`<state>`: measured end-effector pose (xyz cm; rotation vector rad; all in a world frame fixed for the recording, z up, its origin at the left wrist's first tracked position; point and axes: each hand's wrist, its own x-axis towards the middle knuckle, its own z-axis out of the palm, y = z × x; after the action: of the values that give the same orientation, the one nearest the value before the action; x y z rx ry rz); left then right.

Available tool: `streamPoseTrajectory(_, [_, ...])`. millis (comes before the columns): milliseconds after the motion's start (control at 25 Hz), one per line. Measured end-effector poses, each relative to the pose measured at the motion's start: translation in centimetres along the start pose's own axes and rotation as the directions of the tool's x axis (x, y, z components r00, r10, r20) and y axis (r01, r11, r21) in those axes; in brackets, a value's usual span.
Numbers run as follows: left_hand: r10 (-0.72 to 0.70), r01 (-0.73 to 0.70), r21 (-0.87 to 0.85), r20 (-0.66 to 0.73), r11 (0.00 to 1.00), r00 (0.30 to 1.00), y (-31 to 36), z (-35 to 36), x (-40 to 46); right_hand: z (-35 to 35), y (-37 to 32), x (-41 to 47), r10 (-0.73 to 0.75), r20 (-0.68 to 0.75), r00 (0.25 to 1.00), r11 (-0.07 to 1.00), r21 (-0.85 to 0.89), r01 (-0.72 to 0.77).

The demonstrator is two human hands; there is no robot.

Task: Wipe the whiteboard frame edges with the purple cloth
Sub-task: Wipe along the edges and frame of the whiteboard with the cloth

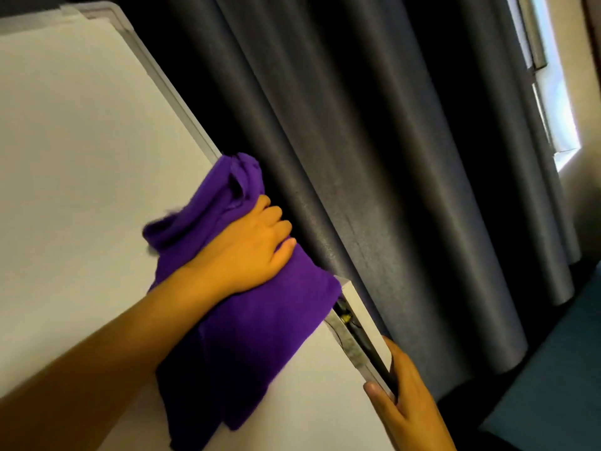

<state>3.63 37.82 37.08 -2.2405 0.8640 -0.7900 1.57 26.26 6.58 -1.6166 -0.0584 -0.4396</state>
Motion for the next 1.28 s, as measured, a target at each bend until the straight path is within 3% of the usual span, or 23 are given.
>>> streamPoseTrajectory(200, [-0.105, 0.101, -0.120, -0.029, 0.988, 0.994, 4.1, 2.4, -3.3, -0.2, -0.7, -0.5, 0.014, 0.017, 1.000, 1.000, 0.017, -0.015])
streamPoseTrajectory(360, [-0.106, 0.095, -0.181, -0.053, 0.979, 0.993, 3.6, 2.3, -3.0, -1.1, -2.7, -0.9, -0.017, 0.020, 1.000, 0.999, 0.040, 0.016])
streamPoseTrajectory(440, [-0.097, 0.082, -0.227, -0.057, 0.970, 0.994, 2.2, 2.3, -2.3, -1.4, -4.5, -0.6, -0.059, -0.036, 0.998, 0.998, 0.016, 0.060])
streamPoseTrajectory(480, [-0.102, 0.086, -0.272, -0.044, 0.958, 0.994, 1.4, 2.2, -1.9, -1.5, -6.1, -0.1, -0.123, -0.131, 0.984, 0.991, -0.064, 0.116])
streamPoseTrajectory(520, [-0.101, 0.084, -0.314, -0.038, 0.946, 0.994, 0.5, 2.0, -1.5, -1.4, -8.2, 0.6, -0.254, -0.232, 0.939, 0.960, -0.181, 0.215])
streamPoseTrajectory(600, [-0.090, 0.051, -0.357, -0.093, 0.933, 0.992, -1.3, 1.1, -0.7, -0.8, -12.7, 2.0, -0.610, -0.255, 0.750, 0.758, -0.463, 0.459])
streamPoseTrajectory(680, [-0.106, 0.036, -0.360, -0.179, 0.932, 0.978, -3.2, -0.3, -0.3, 0.8, -17.0, 3.0, -0.760, -0.191, 0.621, 0.604, -0.559, 0.567])
streamPoseTrajectory(720, [-0.119, 0.035, -0.363, -0.213, 0.931, 0.970, -4.1, -1.0, -0.3, 1.6, -18.5, 3.4, -0.778, -0.151, 0.610, 0.561, -0.606, 0.564])
streamPoseTrajectory(840, [-0.061, -0.010, -0.309, -0.219, 0.951, 0.974, -5.9, -2.4, -0.9, 3.2, -20.8, 4.3, -0.693, -0.039, 0.720, 0.518, -0.722, 0.459])
streamPoseTrajectory(920, [-0.018, -0.021, -0.279, -0.135, 0.960, 0.991, -6.8, -2.7, -2.1, 4.0, -21.0, 4.2, -0.627, 0.004, 0.779, 0.525, -0.737, 0.426])
streamPoseTrajectory(1120, [0.055, -0.035, -0.112, 0.187, 0.993, 0.981, -7.4, -2.9, -6.9, 4.6, -20.6, 2.8, -0.585, 0.063, 0.809, 0.517, -0.740, 0.431])
streamPoseTrajectory(1280, [0.035, -0.013, -0.083, 0.261, 0.996, 0.965, -6.0, -3.2, -9.3, 4.3, -20.4, 1.2, -0.586, 0.132, 0.799, 0.487, -0.731, 0.478])
